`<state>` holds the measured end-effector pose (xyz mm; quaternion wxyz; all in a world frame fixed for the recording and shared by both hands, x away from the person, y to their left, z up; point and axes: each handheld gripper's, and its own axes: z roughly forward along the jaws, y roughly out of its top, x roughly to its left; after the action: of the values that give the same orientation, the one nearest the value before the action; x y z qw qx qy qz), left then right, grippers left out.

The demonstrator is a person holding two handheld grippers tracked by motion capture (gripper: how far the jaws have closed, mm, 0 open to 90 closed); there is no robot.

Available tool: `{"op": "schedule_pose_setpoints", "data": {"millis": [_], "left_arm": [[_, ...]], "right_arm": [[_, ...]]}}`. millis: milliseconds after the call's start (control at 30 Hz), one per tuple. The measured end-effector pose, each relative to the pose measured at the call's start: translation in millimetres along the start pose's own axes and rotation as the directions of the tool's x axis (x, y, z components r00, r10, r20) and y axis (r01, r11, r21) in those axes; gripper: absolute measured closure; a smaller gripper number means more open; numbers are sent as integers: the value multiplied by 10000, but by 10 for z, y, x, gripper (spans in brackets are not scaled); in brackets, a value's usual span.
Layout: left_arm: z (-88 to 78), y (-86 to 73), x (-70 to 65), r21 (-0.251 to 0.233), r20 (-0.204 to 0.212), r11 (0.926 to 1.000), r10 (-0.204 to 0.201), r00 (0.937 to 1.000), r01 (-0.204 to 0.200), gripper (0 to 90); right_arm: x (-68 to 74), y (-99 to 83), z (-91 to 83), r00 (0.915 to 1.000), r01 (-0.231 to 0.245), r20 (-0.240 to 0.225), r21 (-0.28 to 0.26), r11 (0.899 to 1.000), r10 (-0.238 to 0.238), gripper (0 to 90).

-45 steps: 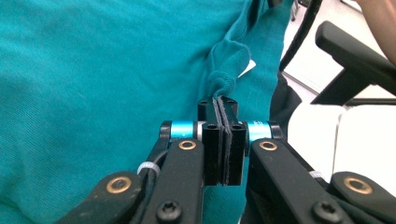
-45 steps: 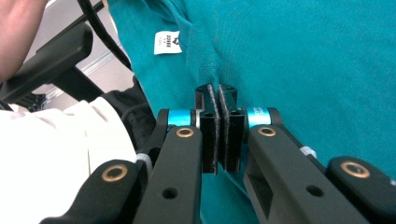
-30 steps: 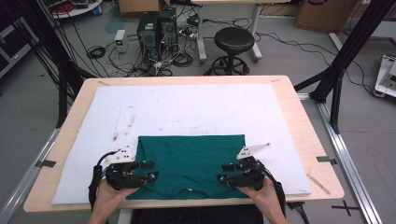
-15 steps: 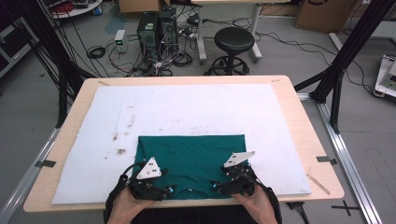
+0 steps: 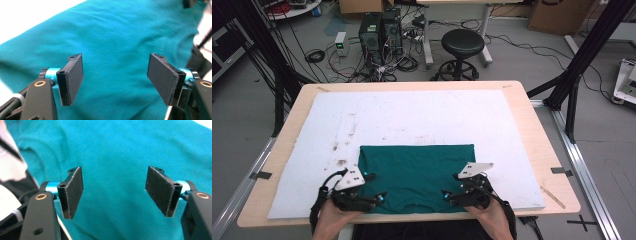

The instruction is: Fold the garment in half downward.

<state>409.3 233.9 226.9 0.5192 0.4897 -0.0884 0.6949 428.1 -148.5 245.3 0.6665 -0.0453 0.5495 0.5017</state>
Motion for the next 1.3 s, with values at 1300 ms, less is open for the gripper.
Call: {"op": "schedule_pose_setpoints", "data": {"millis": [1300], "left_arm": [[-443,-116,305,-773,-1378,9898,-1291,9820,1193,275]], "right_arm": [[-480,-115,-420,9796,-1662,832,-1752,9704,1828,246]]}}
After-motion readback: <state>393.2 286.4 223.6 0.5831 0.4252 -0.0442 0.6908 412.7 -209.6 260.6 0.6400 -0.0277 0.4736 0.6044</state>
